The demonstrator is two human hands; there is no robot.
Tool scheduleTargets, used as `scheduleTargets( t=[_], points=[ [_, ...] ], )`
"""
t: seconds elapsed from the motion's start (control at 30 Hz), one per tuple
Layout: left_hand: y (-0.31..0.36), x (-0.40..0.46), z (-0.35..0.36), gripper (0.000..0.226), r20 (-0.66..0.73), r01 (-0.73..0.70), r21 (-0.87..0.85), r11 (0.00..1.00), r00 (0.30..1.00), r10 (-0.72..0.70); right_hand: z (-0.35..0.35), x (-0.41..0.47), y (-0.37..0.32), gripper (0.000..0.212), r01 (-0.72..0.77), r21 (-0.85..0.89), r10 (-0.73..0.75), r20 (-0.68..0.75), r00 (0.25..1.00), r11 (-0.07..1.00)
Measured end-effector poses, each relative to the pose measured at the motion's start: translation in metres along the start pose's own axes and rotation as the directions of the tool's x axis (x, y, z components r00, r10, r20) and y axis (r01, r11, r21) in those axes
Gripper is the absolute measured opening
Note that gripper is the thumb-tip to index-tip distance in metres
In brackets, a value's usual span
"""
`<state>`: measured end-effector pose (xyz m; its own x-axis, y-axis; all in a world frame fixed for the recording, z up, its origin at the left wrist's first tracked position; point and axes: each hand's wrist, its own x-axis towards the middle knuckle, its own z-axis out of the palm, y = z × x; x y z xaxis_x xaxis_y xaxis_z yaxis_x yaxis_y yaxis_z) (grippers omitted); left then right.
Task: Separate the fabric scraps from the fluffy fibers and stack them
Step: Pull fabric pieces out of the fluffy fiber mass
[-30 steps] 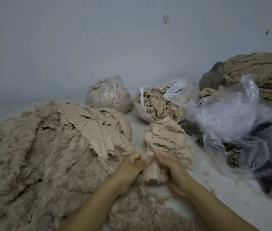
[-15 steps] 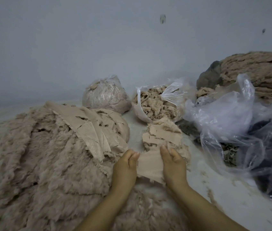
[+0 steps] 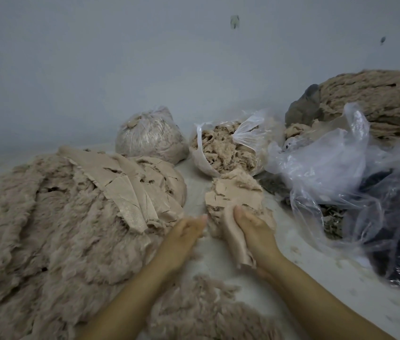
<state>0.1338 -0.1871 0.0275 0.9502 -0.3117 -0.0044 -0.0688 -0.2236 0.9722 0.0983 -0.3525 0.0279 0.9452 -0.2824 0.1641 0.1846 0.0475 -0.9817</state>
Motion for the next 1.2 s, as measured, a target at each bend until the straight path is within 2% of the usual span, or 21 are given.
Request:
scheduleTargets(
  t=[0.03, 0.1, 0.13, 0.17, 0.27, 0.37, 0.47, 0.57, 0.63, 0.73, 0.8, 0.9, 0.97, 1.1, 1.2],
  points=[
    [0.005, -0.001, 0.009, 0.057, 0.070, 0.048, -0.076, 0.996, 0.997, -0.043, 0.005, -0.003, 0.000, 0.038, -0.019, 0.029, 0.017, 0.057, 0.998, 0.999],
    [0.011, -0.001, 0.025, 0.030, 0.101, 0.034, -0.169, 0.985, 0.995, -0.017, 0.012, -0.005, 0.000, 0.046, -0.089, 0.121, 0.076, 0.105, 0.992, 0.989],
    [0.013, -0.002, 0.029, 0.016, 0.054, 0.005, -0.181, 0.984, 0.999, 0.004, 0.012, -0.006, -0.001, 0.051, -0.159, 0.171, 0.141, 0.111, 0.984, 0.972],
    [0.014, -0.001, 0.030, 0.013, -0.006, -0.017, -0.193, 0.981, 1.000, 0.016, 0.012, -0.008, -0.002, 0.056, -0.233, 0.205, 0.209, 0.130, 0.969, 0.951],
    [0.013, 0.002, 0.030, 0.020, -0.117, -0.070, -0.184, 0.980, 0.992, 0.049, 0.010, -0.016, 0.002, 0.053, -0.323, 0.142, 0.287, 0.224, 0.931, 0.936],
    [0.016, 0.003, 0.025, 0.020, -0.175, -0.072, -0.195, 0.978, 0.984, 0.038, 0.007, -0.024, 0.010, 0.023, -0.237, 0.026, 0.228, 0.184, 0.956, 0.971],
    [0.017, 0.007, 0.013, 0.029, -0.230, -0.041, -0.240, 0.970, 0.973, -0.016, -0.001, -0.019, 0.015, 0.035, -0.220, -0.005, 0.220, 0.031, 0.975, 0.975],
    [0.015, 0.006, -0.003, 0.022, -0.215, -0.003, -0.234, 0.972, 0.975, -0.049, -0.012, -0.013, 0.019, 0.034, -0.180, -0.149, 0.163, -0.116, 0.980, 0.972],
    [0.017, 0.004, -0.002, 0.022, -0.111, 0.023, -0.191, 0.981, 0.993, -0.044, -0.008, -0.013, 0.015, 0.033, -0.092, -0.207, 0.084, -0.049, 0.995, 0.974],
    [0.019, 0.004, 0.010, 0.023, 0.032, 0.033, -0.159, 0.987, 0.999, -0.028, 0.008, -0.014, 0.008, 0.021, -0.037, -0.183, 0.053, 0.083, 0.995, 0.982],
    [0.022, 0.006, 0.015, 0.019, 0.051, 0.036, -0.164, 0.986, 0.998, -0.028, 0.013, -0.008, 0.007, 0.019, -0.019, -0.129, 0.023, 0.031, 0.999, 0.991],
    [0.031, 0.025, 0.009, 0.011, -0.079, 0.028, -0.243, 0.970, 0.996, -0.048, 0.006, 0.017, -0.001, 0.024, 0.060, -0.102, -0.077, -0.167, 0.983, 0.993],
    [0.042, 0.044, 0.002, 0.013, -0.159, -0.019, -0.262, 0.965, 0.987, -0.024, -0.001, 0.044, -0.015, 0.027, 0.093, -0.131, -0.122, -0.238, 0.963, 0.987],
    [0.066, 0.073, 0.002, 0.026, -0.244, -0.112, -0.234, 0.966, 0.968, 0.053, -0.015, 0.097, -0.038, 0.014, 0.046, -0.364, -0.131, -0.213, 0.968, 0.930],
    [0.058, 0.079, 0.004, 0.026, -0.249, -0.070, -0.131, 0.989, 0.968, 0.036, -0.033, 0.114, -0.037, 0.003, 0.029, -0.584, -0.098, -0.087, 0.991, 0.812]
  ],
)
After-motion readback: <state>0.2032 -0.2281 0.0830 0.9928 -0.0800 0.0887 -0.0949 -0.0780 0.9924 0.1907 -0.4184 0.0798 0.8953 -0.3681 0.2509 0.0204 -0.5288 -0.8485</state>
